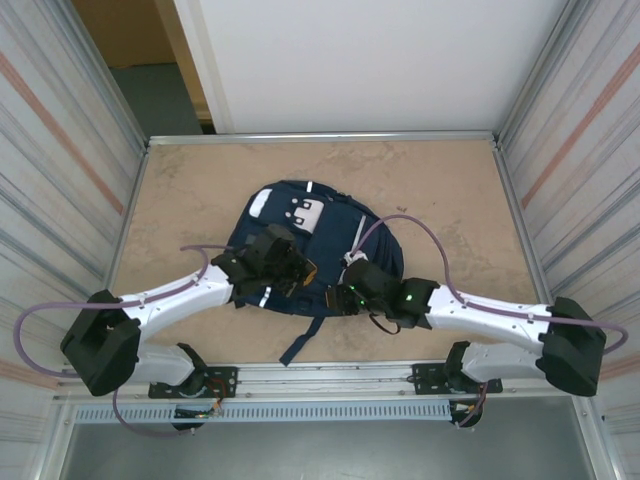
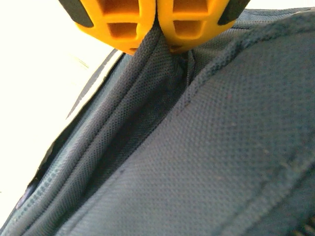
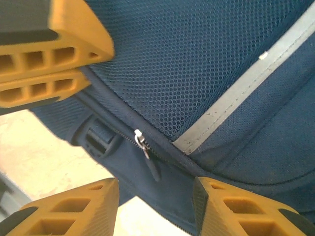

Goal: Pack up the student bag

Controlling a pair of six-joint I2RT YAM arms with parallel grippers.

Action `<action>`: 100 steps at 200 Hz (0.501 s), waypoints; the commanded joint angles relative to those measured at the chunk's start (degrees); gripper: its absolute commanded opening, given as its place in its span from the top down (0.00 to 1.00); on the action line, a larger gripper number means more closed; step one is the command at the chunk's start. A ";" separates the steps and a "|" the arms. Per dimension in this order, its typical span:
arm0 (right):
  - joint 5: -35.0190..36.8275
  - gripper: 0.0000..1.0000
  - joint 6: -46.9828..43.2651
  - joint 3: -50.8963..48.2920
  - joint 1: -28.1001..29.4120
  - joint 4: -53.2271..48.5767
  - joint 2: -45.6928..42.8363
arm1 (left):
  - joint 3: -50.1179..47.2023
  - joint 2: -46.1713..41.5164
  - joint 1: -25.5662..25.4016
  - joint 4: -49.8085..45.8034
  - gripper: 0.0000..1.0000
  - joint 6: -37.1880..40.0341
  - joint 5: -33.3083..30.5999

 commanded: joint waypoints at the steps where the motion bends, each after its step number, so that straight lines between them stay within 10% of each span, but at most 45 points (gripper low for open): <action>1: 3.51 0.63 3.53 2.09 0.27 1.88 2.66 | 2.62 -3.09 -0.80 1.47 1.00 -2.03 1.09; 61: 5.67 0.67 11.20 5.38 2.24 -0.93 6.35 | 0.38 -2.08 -0.84 5.24 1.00 -4.78 4.36; 100: 12.93 0.52 20.16 6.79 7.52 -4.15 7.47 | 0.69 -2.45 -0.75 4.01 1.00 -4.04 4.02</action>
